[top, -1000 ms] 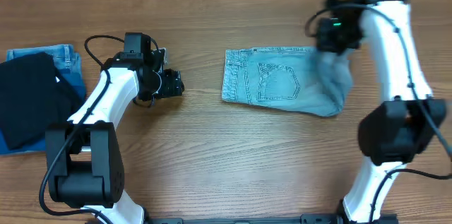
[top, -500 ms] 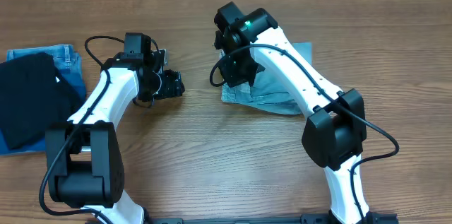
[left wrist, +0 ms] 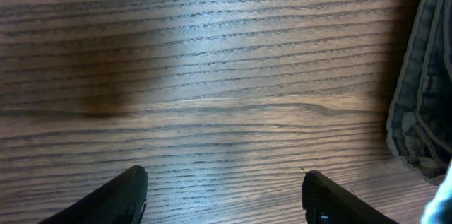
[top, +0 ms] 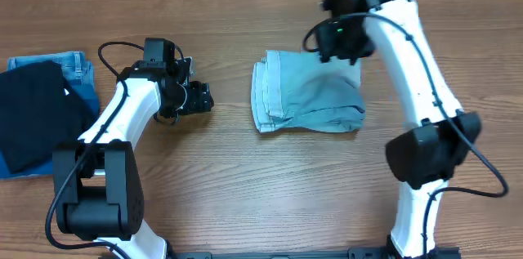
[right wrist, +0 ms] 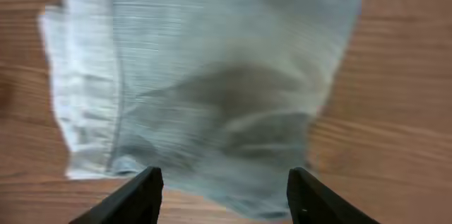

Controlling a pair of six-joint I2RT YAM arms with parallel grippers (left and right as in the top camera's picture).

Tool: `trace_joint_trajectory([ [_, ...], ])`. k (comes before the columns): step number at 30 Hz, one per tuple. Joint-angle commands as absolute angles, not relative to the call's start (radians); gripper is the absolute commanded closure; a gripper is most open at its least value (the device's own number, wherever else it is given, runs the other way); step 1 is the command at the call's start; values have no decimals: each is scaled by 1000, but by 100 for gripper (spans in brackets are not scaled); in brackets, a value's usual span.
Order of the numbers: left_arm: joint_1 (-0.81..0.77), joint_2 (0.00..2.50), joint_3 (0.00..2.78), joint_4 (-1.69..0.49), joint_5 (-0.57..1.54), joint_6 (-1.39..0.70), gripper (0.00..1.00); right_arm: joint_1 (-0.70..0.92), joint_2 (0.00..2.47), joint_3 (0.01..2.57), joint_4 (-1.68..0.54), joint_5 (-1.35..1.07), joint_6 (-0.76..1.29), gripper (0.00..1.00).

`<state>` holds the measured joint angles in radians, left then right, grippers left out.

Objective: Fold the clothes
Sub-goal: 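Fold the leg end leftward over the shorts with the right gripper, then grasp the folded shorts bundle with the left gripper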

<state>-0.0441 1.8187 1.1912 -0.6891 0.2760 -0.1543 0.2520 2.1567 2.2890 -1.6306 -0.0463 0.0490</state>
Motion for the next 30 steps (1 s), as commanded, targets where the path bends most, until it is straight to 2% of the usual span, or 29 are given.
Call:
trace_joint_trajectory([
  [1, -39, 1818, 1200, -692, 278, -153, 27, 220, 2136, 2283, -1643, -84, 52, 42],
  [3, -39, 1818, 1200, -692, 278, -153, 26, 214, 2136, 2243, -1647, -84, 52, 51],
  [5, -39, 1818, 1200, -696, 278, -153, 26, 215, 2137, 2130, -1602, -85, 53, 81],
  [6, -39, 1818, 1200, -696, 278, -153, 26, 216, 2137, 2057, -1562, -95, 53, 83],
  [10, -39, 1818, 1200, -696, 278, -153, 26, 219, 2137, 1714, -1387, -221, 53, 85],
  [14, -39, 1818, 1200, -697, 278, -154, 25, 213, 2137, 1429, -1172, -226, 53, 87],
  [15, -39, 1818, 1200, -699, 278, -154, 25, 206, 2137, 1429, -1171, -226, 53, 92],
  [18, -39, 1818, 1200, -704, 279, -154, 25, 187, 2128, 1538, -1246, -226, 53, 96],
  [21, -40, 1818, 1200, -709, 299, -154, 22, 187, 2072, 1760, -1367, -221, 52, 96],
  [23, -40, 1818, 1200, -684, 439, -154, 18, 187, 2038, 1869, -1399, -219, 52, 94],
  [24, -40, 1818, 1200, -665, 520, -154, 18, 187, 2028, 1887, -1398, -219, 52, 90],
  [26, -55, 1818, 1200, -614, 604, -154, 16, 187, 2027, 1876, -1397, -219, 52, 88],
  [30, -163, 1818, 1200, -502, 619, -154, 12, 190, 2027, 1851, -1398, -219, 52, 87],
])
